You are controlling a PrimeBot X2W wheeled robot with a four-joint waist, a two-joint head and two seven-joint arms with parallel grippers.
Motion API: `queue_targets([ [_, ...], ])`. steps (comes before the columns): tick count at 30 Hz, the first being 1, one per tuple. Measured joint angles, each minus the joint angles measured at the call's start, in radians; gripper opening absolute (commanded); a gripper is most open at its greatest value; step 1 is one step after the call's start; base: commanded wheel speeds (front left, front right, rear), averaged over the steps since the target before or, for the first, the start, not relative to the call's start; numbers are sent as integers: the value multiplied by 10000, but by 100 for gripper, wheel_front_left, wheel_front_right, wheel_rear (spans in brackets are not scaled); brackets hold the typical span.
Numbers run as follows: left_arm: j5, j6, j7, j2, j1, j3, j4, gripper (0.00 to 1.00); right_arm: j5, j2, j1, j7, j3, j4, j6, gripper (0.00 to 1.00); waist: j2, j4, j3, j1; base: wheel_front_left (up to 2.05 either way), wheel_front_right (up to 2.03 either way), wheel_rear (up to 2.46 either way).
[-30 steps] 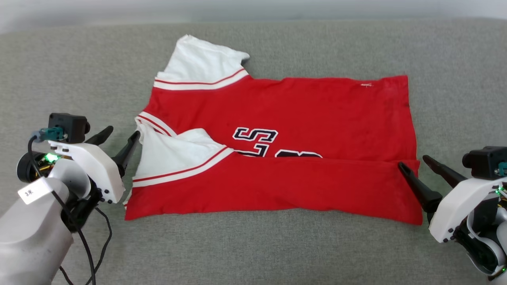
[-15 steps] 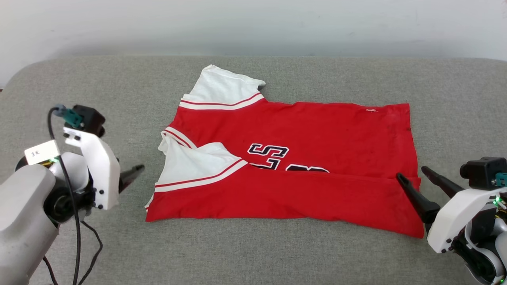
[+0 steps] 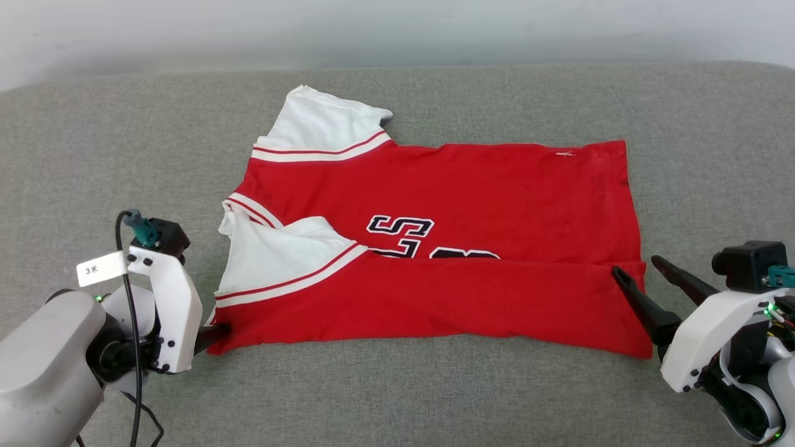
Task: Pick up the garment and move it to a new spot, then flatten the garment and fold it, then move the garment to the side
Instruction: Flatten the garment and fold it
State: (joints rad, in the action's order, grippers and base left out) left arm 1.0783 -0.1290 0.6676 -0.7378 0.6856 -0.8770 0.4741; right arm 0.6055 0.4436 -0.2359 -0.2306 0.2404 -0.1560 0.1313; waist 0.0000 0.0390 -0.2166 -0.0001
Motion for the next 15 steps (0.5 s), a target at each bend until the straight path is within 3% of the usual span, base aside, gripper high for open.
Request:
queue_targets([
  [8, 2, -8, -104, 251, -39, -272, 709, 100, -69, -54, -201, 2, 61, -94, -2, 100, 0, 187, -194, -1, 0, 0, 0],
  [9, 12, -8, -138, 278, -38, -330, 746, 34, -67, -48, -214, -6, 73, -128, -2, 100, 0, 194, -149, -1, 0, 0, 0],
  [10, 77, -2, -167, 320, -39, -410, 765, 0, -65, -27, -220, -44, 86, -136, 0, 100, 1, 201, -93, -1, 0, 0, 0],
  [15, 263, -2, -399, 466, -73, -702, 773, 0, 0, 337, -317, -261, 69, -81, -2, 100, 0, 168, 263, 1, 0, 0, 0],
])
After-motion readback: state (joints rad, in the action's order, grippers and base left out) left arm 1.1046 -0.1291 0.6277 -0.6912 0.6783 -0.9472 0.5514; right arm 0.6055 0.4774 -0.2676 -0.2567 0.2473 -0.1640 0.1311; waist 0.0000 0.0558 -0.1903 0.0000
